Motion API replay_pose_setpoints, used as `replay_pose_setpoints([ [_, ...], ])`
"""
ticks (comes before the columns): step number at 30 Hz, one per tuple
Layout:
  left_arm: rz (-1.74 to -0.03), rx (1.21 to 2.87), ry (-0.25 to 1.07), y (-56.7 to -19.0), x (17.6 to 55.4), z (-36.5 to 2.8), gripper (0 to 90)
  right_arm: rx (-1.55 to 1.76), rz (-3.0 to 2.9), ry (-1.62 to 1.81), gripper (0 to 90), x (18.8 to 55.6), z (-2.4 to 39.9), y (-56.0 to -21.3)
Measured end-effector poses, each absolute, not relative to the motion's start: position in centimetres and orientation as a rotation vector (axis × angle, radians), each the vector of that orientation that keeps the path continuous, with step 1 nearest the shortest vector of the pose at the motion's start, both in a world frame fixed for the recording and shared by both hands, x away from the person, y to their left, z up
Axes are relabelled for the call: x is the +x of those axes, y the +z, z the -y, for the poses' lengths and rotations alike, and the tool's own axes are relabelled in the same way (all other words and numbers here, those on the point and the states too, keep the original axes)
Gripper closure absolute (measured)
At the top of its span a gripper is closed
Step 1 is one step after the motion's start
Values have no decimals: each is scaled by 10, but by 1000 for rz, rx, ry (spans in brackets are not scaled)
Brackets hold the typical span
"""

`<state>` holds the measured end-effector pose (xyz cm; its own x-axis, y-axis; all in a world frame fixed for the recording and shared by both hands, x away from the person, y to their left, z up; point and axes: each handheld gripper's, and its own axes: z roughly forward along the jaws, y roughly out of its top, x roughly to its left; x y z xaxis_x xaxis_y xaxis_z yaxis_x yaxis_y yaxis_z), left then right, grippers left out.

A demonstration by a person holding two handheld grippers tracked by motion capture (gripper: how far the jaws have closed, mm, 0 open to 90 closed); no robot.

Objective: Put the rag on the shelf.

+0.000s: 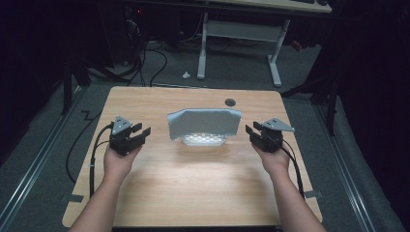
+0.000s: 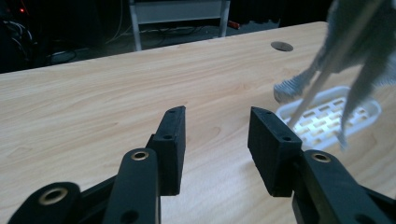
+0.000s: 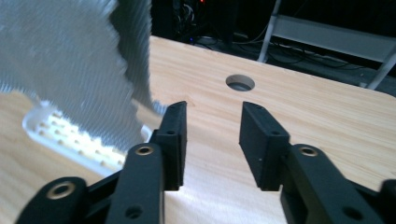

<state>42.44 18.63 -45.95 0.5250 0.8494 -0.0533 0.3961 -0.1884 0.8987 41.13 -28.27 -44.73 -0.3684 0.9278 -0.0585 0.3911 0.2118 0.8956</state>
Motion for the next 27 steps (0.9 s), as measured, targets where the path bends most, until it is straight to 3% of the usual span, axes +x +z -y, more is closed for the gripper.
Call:
replay_pose_setpoints([
  [11, -1012, 1856, 508, -477, 356, -190, 536, 1135, -1927, 1046, 594, 348, 275, -453],
  [20, -928, 1976, 352, -502, 304, -126, 502, 1139, -2031, 1074, 503, 304, 247, -479],
  [23, -870, 2150, 280, -528, 290, -99, 512, 1132, -2071, 1067, 499, 285, 232, -503],
  [27, -797, 2175, 343, -527, 284, -91, 490, 989, -2176, 973, 485, 273, 220, -517],
])
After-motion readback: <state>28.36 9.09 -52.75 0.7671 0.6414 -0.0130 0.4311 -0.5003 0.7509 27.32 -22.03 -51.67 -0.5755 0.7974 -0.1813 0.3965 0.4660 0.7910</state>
